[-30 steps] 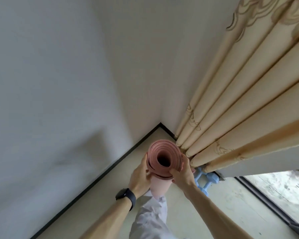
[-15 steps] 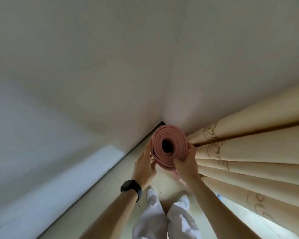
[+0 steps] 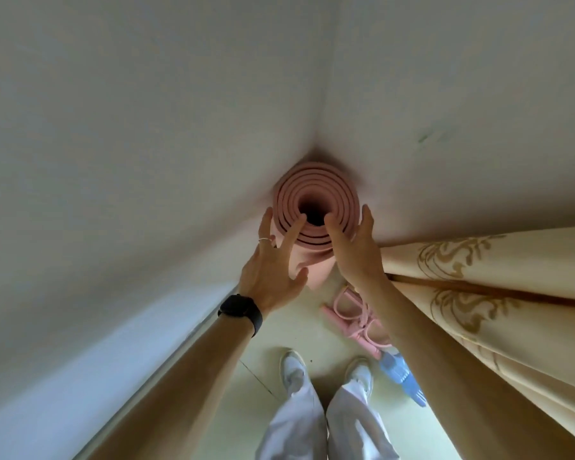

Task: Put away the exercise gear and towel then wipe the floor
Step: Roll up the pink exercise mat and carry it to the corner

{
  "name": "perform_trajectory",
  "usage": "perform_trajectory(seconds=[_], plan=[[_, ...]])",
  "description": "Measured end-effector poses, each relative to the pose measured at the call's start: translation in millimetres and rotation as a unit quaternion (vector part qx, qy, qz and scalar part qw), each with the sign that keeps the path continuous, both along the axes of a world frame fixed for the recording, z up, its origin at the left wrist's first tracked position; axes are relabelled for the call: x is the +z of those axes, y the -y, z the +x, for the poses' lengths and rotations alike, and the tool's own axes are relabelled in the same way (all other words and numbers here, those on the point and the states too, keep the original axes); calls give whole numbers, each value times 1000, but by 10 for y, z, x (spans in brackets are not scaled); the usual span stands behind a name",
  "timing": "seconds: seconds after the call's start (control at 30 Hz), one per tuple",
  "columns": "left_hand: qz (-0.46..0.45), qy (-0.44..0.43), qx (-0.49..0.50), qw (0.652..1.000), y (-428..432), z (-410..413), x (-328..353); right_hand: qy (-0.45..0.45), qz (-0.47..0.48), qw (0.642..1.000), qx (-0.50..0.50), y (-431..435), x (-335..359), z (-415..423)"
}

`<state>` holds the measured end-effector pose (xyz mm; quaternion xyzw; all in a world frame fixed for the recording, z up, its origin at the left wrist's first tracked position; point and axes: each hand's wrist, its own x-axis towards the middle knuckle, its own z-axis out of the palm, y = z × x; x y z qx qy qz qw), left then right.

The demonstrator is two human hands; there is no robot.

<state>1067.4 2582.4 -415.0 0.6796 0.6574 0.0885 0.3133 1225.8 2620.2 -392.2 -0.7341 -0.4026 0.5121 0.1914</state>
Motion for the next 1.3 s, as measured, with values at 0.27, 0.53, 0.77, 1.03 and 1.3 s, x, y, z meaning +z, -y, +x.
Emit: perform_trajectory(seconds=[0.27,0.53,0.77,1.03,1.3], plan=[[0,17,20,1000,-76,177,57,-26,-36,994,-95,-114,75,-68],[-6,-51,34,998,-186,222,75,-21,-33,999,-25,-204,-4,34],[127,-163,-69,976,-271,-23,66,-89,-89,982,-140,-213,-101,118],[86,-179,-139,970,-225,-128,-71,19,26,995,91,-43,-135,26],[79,-178,-178,965,-102,-91,22,222,193,932,213,439,-83,194]])
